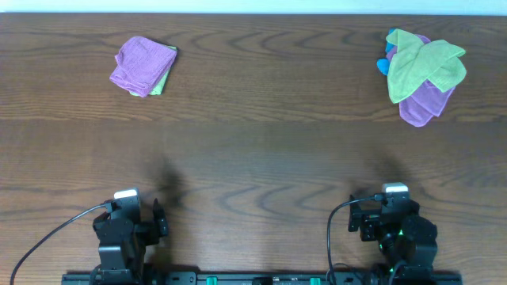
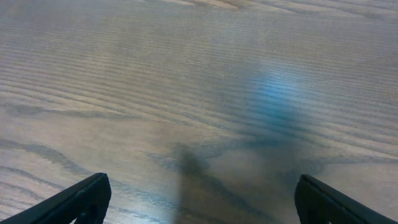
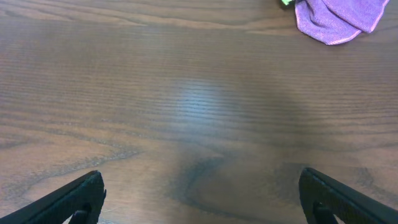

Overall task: Fold the cloth
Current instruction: 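Move the right gripper forward toward the cloth pile at right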

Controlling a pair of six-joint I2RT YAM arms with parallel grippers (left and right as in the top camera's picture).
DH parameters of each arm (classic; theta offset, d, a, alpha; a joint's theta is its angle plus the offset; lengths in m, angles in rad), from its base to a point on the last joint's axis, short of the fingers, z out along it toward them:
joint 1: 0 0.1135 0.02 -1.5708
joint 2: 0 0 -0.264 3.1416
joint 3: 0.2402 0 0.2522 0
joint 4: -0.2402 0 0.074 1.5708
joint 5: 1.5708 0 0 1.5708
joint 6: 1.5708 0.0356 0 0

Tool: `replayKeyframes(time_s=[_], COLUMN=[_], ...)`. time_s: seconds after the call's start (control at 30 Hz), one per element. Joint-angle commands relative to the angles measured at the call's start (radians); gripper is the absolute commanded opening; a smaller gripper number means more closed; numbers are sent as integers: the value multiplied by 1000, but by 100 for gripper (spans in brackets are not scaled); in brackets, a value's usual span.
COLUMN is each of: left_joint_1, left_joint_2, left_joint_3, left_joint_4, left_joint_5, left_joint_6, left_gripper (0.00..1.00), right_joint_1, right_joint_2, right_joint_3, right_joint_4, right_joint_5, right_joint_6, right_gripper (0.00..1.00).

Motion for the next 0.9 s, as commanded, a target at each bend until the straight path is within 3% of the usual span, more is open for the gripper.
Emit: replayKeyframes(time_s=[0.0, 0.87], left_joint_1=[2, 2], left_joint_2=[-9, -9], left_joint_3=[-11, -11], left_joint_4=[-59, -59], left_joint_5=[-7, -7], left_joint_6=[18, 18], left_gripper=[95, 95], right_joint_1=[6, 4], right_joint_2=[-11, -10], right_joint_3=[-15, -11], right_joint_4=[2, 33], right_joint_5=[11, 10], right_joint_6=[-13, -13], right_gripper=[99, 99])
